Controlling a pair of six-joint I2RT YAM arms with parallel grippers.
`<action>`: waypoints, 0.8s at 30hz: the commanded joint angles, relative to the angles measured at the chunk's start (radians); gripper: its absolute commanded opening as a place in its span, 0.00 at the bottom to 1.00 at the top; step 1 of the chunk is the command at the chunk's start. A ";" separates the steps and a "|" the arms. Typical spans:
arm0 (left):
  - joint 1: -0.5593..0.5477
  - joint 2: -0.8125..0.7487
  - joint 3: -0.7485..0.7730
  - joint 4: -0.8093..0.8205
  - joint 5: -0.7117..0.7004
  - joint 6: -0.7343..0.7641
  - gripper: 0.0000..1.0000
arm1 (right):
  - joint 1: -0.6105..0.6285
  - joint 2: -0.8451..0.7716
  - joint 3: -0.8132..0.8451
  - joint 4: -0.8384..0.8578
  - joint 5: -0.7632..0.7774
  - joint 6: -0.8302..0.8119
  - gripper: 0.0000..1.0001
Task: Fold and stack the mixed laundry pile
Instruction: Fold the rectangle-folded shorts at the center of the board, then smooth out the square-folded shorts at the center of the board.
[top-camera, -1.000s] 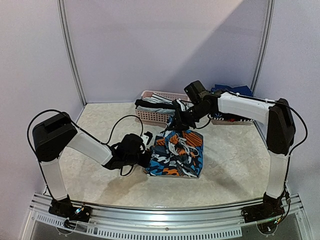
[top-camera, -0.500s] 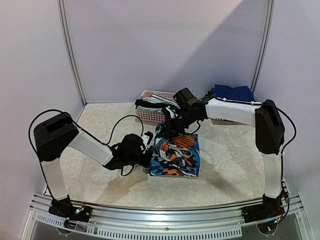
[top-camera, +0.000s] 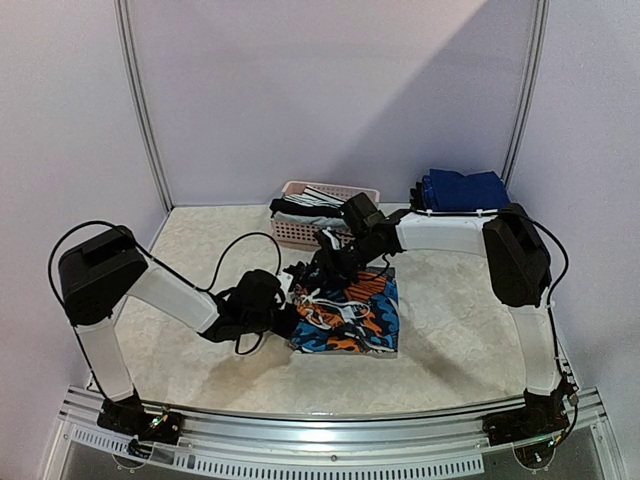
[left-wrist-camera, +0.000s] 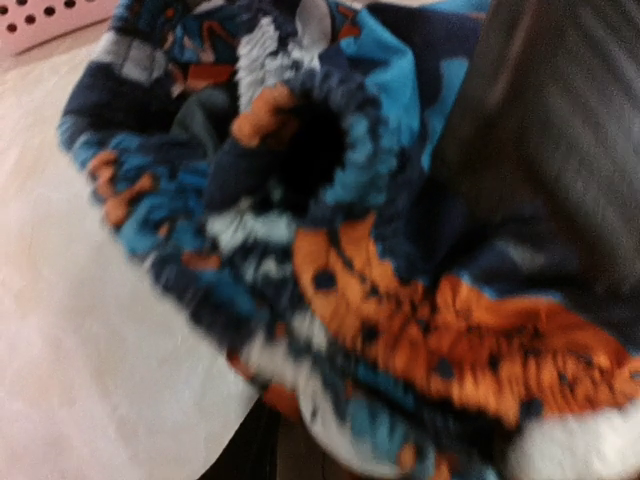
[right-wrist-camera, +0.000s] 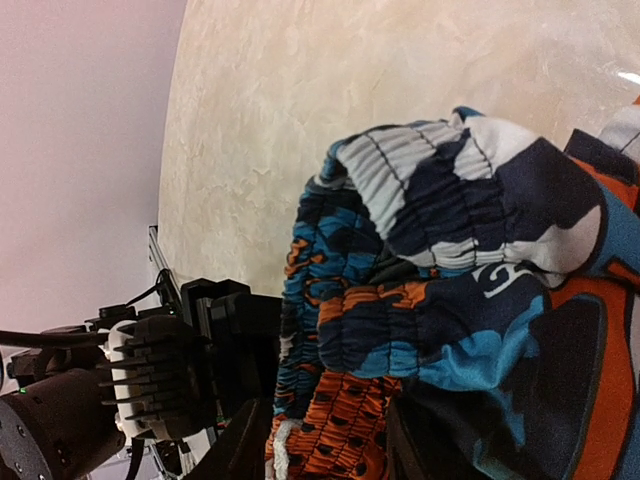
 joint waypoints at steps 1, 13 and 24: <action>0.009 -0.097 -0.069 -0.150 -0.021 -0.020 0.28 | 0.005 -0.006 -0.020 0.037 -0.049 -0.016 0.43; -0.008 -0.497 -0.078 -0.398 -0.115 0.027 0.29 | 0.006 -0.223 -0.126 -0.026 0.027 -0.159 0.59; -0.093 -0.326 0.215 -0.450 -0.007 0.126 0.29 | -0.072 -0.534 -0.447 0.060 0.200 -0.164 0.68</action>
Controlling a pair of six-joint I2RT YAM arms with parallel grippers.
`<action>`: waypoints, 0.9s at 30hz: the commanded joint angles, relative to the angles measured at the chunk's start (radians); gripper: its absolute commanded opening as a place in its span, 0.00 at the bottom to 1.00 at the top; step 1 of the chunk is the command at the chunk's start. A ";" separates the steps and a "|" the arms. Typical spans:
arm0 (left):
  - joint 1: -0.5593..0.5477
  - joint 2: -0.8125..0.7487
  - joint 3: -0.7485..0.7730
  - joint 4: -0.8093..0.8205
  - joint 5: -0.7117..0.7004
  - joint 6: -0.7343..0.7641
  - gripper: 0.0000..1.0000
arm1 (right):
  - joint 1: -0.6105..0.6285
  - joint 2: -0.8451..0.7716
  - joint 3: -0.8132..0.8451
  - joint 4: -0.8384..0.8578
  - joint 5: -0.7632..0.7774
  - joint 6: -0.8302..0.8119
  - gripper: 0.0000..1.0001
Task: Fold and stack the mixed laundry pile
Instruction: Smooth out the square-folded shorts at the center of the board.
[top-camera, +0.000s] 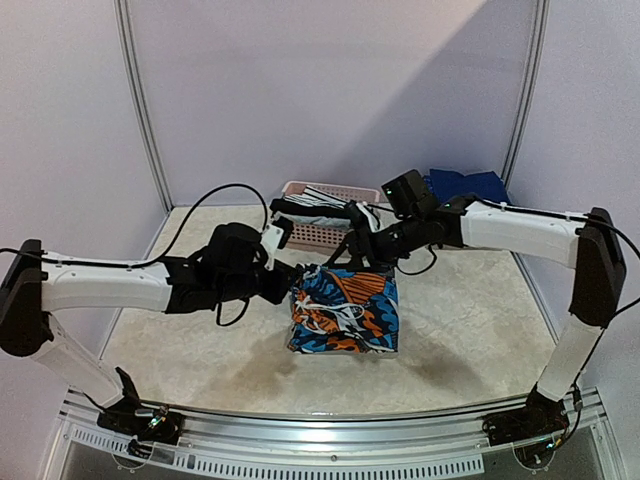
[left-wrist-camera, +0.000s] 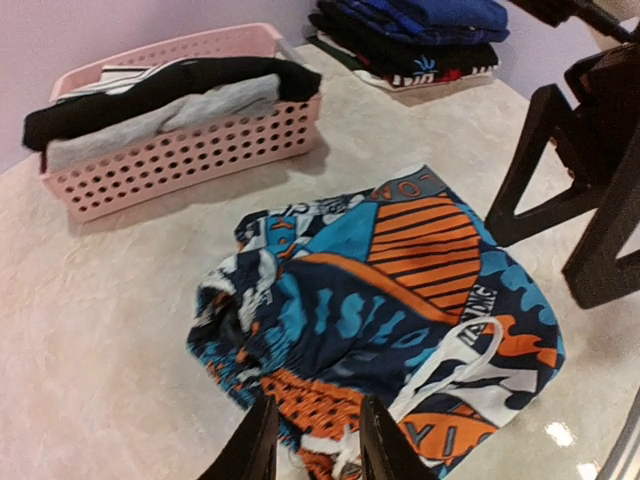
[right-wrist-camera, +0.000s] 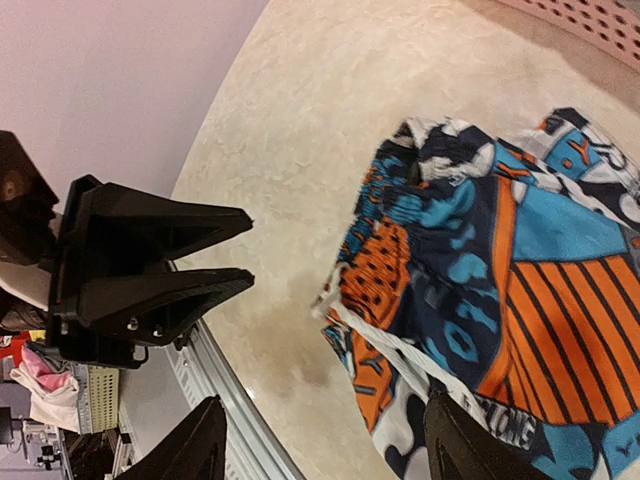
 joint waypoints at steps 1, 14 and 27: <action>-0.056 0.128 0.124 -0.048 0.064 0.062 0.29 | -0.063 -0.109 -0.153 0.051 0.086 0.012 0.68; -0.073 0.344 0.131 0.005 0.145 0.052 0.27 | -0.225 -0.301 -0.416 0.139 0.132 0.060 0.70; -0.107 0.316 -0.017 0.038 0.152 0.041 0.25 | -0.282 -0.266 -0.446 0.170 0.103 0.062 0.72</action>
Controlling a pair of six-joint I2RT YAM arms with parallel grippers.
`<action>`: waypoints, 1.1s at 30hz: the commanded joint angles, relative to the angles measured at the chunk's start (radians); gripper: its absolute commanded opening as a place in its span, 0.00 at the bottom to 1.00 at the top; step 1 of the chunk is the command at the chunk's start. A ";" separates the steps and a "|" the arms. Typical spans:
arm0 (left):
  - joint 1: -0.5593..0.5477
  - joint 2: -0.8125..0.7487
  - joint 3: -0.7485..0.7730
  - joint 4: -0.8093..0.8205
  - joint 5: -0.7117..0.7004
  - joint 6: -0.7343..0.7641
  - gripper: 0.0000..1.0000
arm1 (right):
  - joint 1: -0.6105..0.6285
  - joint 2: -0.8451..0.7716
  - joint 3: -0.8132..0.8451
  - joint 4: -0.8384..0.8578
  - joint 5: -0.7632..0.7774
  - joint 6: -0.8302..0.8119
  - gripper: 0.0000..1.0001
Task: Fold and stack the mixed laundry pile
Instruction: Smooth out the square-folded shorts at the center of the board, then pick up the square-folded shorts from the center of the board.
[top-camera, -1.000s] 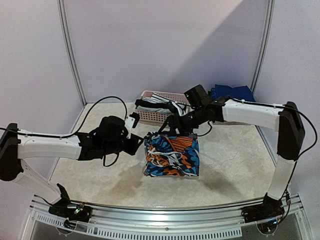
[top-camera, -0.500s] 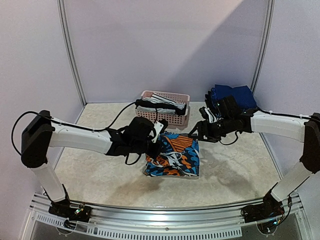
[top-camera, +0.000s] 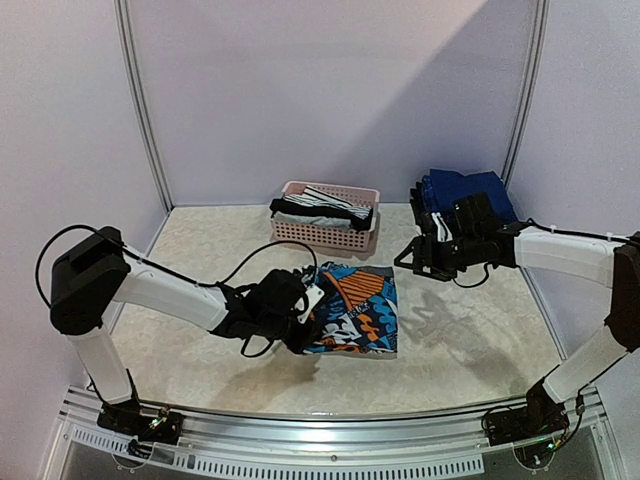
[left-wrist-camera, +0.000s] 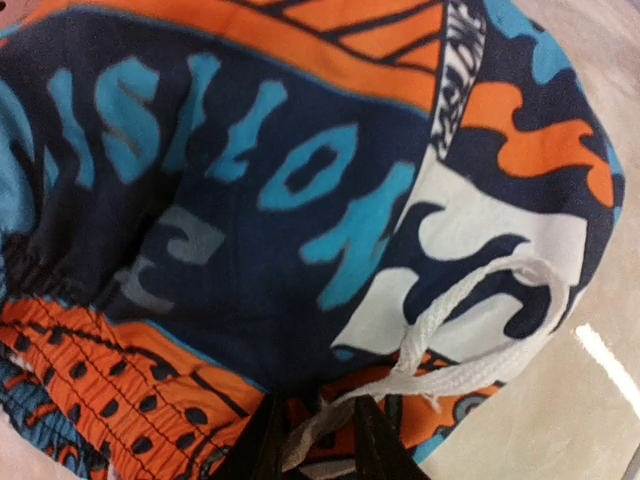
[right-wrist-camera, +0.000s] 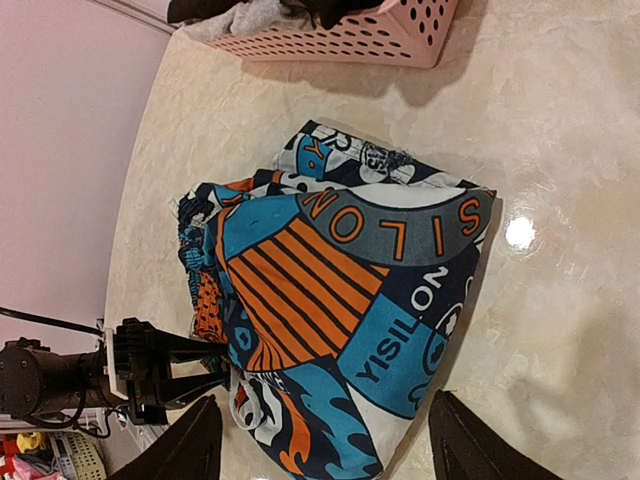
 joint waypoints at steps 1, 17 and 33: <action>-0.009 -0.045 -0.052 0.007 -0.027 -0.008 0.25 | -0.004 0.013 -0.019 0.026 -0.012 0.003 0.72; -0.145 -0.048 0.196 -0.144 -0.208 0.183 0.37 | -0.043 -0.084 -0.180 0.093 0.005 0.035 0.80; -0.257 0.154 0.405 -0.104 -0.278 0.347 0.71 | -0.187 -0.287 -0.372 0.143 0.110 0.095 0.94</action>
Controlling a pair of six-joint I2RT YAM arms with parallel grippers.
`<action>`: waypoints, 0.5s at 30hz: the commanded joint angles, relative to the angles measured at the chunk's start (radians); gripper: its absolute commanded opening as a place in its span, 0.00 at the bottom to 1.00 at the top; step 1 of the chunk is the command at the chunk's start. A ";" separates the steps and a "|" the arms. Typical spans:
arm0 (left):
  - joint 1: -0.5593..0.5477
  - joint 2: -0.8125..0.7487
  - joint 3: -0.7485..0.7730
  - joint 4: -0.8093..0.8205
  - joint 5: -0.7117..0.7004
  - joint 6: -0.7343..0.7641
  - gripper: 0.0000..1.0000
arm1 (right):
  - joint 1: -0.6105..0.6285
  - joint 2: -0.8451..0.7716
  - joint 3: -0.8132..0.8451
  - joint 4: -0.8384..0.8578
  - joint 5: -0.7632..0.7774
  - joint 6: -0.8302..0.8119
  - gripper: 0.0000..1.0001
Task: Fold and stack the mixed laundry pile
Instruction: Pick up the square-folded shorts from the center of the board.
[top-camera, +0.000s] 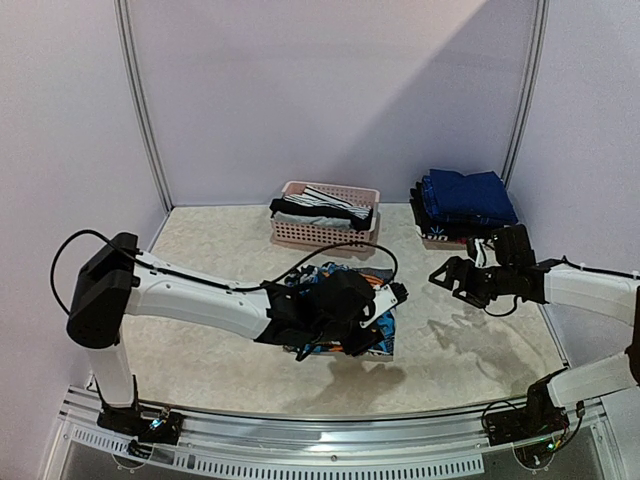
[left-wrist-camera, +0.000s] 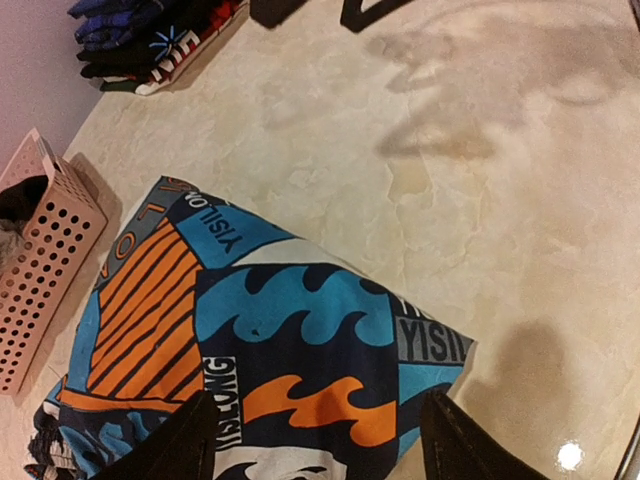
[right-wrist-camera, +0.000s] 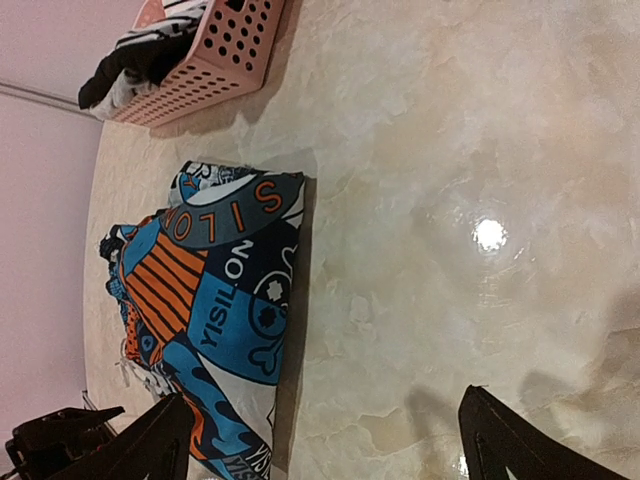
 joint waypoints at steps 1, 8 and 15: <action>-0.009 0.041 0.005 0.043 0.024 0.035 0.71 | -0.025 -0.047 -0.033 0.041 0.035 0.021 0.95; -0.026 0.116 0.073 0.025 0.084 0.062 0.69 | -0.033 -0.055 -0.052 0.049 0.026 0.020 0.96; -0.052 0.171 0.116 0.000 0.078 0.083 0.61 | -0.038 -0.054 -0.058 0.054 0.021 0.015 0.96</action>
